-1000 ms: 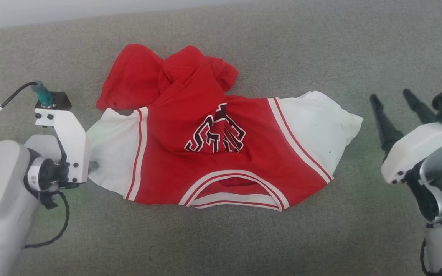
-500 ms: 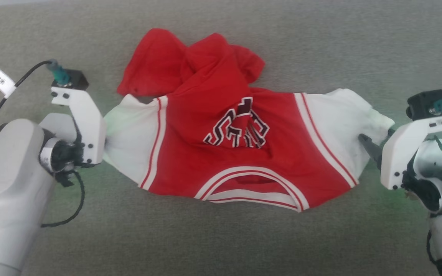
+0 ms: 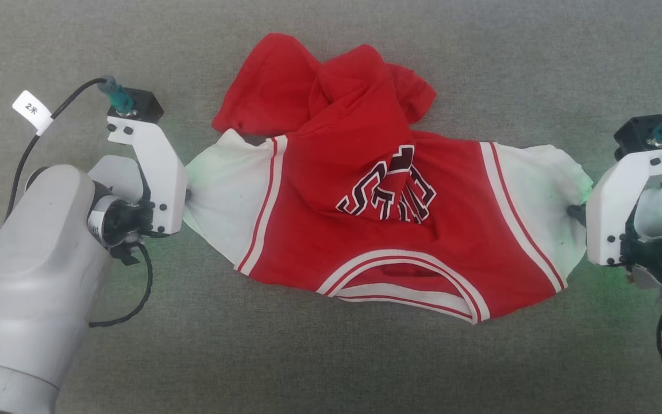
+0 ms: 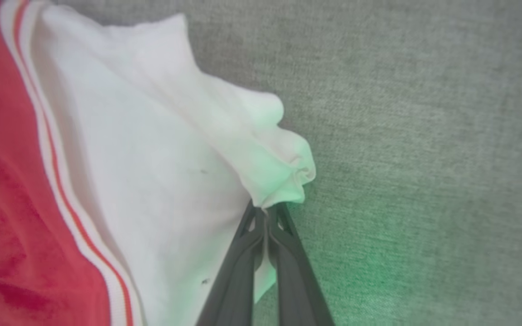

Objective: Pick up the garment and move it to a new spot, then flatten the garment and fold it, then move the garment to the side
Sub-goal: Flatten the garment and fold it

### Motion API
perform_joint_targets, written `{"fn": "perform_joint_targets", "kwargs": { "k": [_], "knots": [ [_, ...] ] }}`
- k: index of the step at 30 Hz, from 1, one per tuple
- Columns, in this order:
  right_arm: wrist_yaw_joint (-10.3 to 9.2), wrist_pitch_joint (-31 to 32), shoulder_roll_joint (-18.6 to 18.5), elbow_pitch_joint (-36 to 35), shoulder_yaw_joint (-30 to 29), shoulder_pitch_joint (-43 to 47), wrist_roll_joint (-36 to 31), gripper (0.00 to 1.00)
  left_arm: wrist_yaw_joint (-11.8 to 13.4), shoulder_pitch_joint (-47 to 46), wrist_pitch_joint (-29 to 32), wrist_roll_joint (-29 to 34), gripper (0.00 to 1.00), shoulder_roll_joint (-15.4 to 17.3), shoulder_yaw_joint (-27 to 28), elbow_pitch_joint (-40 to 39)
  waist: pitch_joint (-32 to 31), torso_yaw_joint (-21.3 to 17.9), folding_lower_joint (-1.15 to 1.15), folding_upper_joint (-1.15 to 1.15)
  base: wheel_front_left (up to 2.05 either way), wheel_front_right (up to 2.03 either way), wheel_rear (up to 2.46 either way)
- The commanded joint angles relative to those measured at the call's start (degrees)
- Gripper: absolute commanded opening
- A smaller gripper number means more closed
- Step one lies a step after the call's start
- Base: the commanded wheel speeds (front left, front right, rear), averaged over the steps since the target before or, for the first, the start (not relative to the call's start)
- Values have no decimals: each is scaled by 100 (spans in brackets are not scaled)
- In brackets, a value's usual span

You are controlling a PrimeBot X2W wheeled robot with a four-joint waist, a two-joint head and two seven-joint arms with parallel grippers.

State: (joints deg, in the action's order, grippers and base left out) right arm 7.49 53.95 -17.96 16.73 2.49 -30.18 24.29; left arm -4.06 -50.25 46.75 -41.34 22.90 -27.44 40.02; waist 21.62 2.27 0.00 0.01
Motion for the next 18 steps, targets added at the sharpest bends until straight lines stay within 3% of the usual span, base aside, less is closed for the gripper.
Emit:
{"fn": "perform_joint_targets", "kwargs": {
  "k": [1, 9, 18],
  "knots": [
    [-1, 125, 81, 81, 53, 163, 76, 0, 1, 1, -21, 12, 0, -43, -30, 100, -86, 11, 0, -1, 0, 0, 0],
    [-1, 327, -4, -436, -242, -282, 394, 0, 86, -314, 258, -32, 0, 126, 34, -255, -541, -51, 0, -1, 0, 0, 0],
    [-1, 327, -111, -920, -163, -1062, 443, 0, 264, -601, 581, -149, 0, 403, 217, -1070, -1287, -211, 0, -1, 0, 0, 0]
  ]
}}
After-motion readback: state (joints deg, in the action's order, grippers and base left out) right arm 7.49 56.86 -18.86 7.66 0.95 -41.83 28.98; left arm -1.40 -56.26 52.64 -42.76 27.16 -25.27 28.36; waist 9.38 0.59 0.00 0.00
